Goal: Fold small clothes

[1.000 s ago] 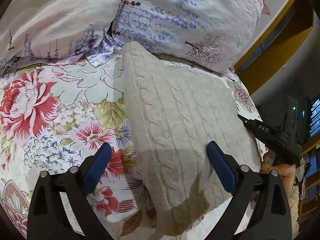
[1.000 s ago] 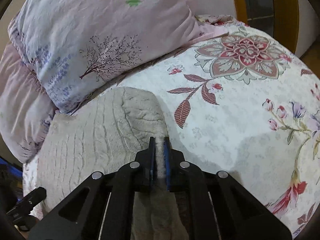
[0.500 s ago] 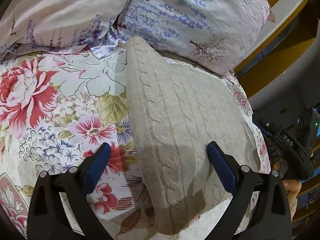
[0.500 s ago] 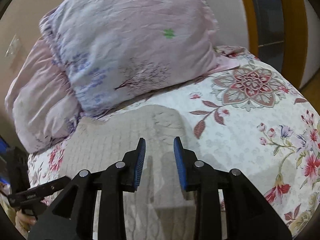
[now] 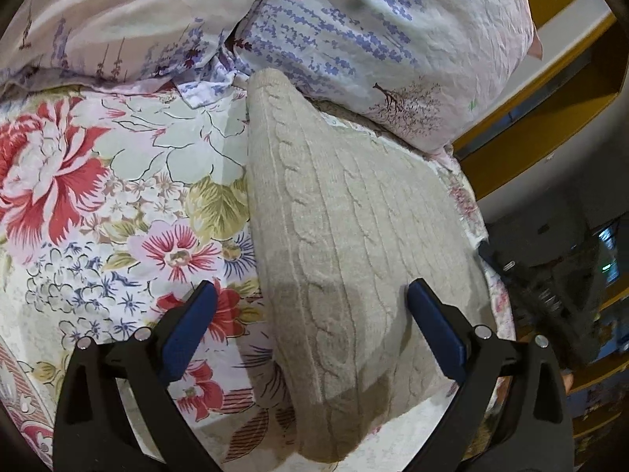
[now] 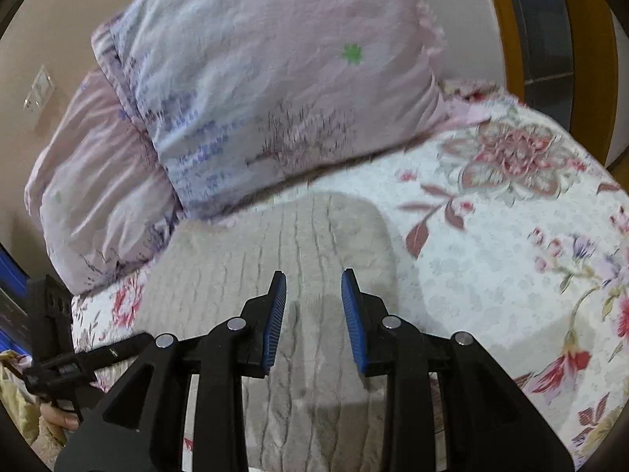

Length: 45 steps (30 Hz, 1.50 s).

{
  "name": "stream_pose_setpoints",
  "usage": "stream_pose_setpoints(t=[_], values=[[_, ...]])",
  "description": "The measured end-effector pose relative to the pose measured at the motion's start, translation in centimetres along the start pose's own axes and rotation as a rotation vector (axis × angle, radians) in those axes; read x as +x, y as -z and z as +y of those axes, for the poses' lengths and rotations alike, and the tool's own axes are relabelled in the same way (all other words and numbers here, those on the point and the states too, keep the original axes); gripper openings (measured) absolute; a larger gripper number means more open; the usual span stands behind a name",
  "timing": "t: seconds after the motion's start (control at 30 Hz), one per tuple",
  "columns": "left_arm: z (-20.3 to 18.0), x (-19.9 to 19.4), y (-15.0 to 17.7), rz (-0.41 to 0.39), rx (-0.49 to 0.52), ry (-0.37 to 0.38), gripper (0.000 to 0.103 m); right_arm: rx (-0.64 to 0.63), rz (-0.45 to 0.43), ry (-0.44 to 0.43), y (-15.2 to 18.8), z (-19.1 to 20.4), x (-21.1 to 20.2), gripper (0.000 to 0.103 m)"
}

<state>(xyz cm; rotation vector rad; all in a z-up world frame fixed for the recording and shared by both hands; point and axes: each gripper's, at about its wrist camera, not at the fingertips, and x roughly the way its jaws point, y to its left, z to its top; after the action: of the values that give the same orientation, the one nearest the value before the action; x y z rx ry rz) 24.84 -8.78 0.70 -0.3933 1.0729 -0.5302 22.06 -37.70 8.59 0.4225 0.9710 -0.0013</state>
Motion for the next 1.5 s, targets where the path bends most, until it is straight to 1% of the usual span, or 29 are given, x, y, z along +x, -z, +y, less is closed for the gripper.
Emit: stream_pose_setpoints(t=[0.03,0.07,0.17,0.27,0.33,0.37,0.4,0.43,0.5,0.53,0.63,0.77,0.87,0.97,1.1,1.17,1.23,1.33,1.4,1.43,1.47,1.5], values=[[0.1,0.0,0.0,0.0,-0.009,0.012,0.097,-0.005,0.035,0.017,0.4,0.0,0.9,0.032],[0.3,0.0,-0.1,-0.001,-0.02,0.025,0.097,-0.026,0.028,0.039,0.9,0.1,1.3,0.032],[0.6,0.0,-0.1,0.0,-0.043,0.067,0.097,-0.051,0.021,0.057,1.0,0.5,1.3,0.032],[0.6,0.3,-0.1,0.007,-0.062,0.11,0.097,-0.04,0.028,0.042,0.9,0.1,1.5,0.033],[0.7,0.4,-0.1,0.01,-0.075,0.126,0.097,-0.035,0.036,0.032,0.7,0.0,1.4,0.033],[0.7,0.4,-0.1,0.015,-0.084,0.141,0.097,-0.018,0.039,0.014,0.5,-0.3,1.1,0.033],[0.8,0.5,-0.2,0.023,-0.093,0.157,0.097,0.006,0.037,-0.008,0.2,-0.6,0.8,0.038],[1.0,0.5,-0.3,0.029,-0.105,0.173,0.097,0.053,0.018,-0.047,-0.3,-1.2,0.3,0.054],[1.5,0.6,-0.5,0.035,-0.132,0.202,0.097,0.138,-0.008,-0.1,-0.8,-2.5,-0.4,0.07],[1.7,0.6,-0.5,0.037,-0.14,0.211,0.097,0.159,-0.013,-0.102,-1.0,-2.9,-0.5,0.071],[2.0,0.6,-0.9,0.04,-0.161,0.235,0.096,0.231,0.012,-0.104,-1.5,-4.7,-0.2,0.071],[2.3,0.6,-1.5,0.039,-0.177,0.254,0.096,0.318,0.076,-0.16,-2.0,-6.6,1.4,0.071],[2.6,0.8,-2.1,0.04,-0.191,0.268,0.094,0.351,0.114,-0.19,-2.3,-7.3,2.5,0.071],[2.8,1.0,-2.5,0.04,-0.198,0.282,0.093,0.355,0.164,-0.214,-2.5,-7.4,3.8,0.071],[2.7,1.4,-2.9,0.041,-0.2,0.296,0.091,0.31,0.194,-0.257,-2.5,-6.8,4.4,0.07],[2.6,1.6,-3.1,0.043,-0.196,0.295,0.09,0.286,0.214,-0.29,-2.4,-6.3,4.7,0.067],[2.5,1.7,-3.2,0.043,-0.194,0.294,0.09,0.271,0.232,-0.311,-2.3,-5.9,5.1,0.062],[2.2,1.9,-3.4,0.042,-0.185,0.294,0.09,0.242,0.232,-0.326,-2.2,-5.2,5.4,0.061],[2.0,2.1,-3.5,0.043,-0.175,0.287,0.086,0.243,0.237,-0.341,-2.2,-5.1,5.7,0.058],[1.9,2.1,-3.5,0.045,-0.169,0.279,0.084,0.245,0.241,-0.35,-2.2,-5.2,5.8,0.053],[1.8,2.3,-3.5,0.049,-0.163,0.273,0.079,0.251,0.251,-0.364,-2.0,-5.2,6.1,0.05],[1.7,2.5,-3.5,0.053,-0.162,0.272,0.074,0.253,0.251,-0.372,-1.9,-5.1,6.2,0.044]])
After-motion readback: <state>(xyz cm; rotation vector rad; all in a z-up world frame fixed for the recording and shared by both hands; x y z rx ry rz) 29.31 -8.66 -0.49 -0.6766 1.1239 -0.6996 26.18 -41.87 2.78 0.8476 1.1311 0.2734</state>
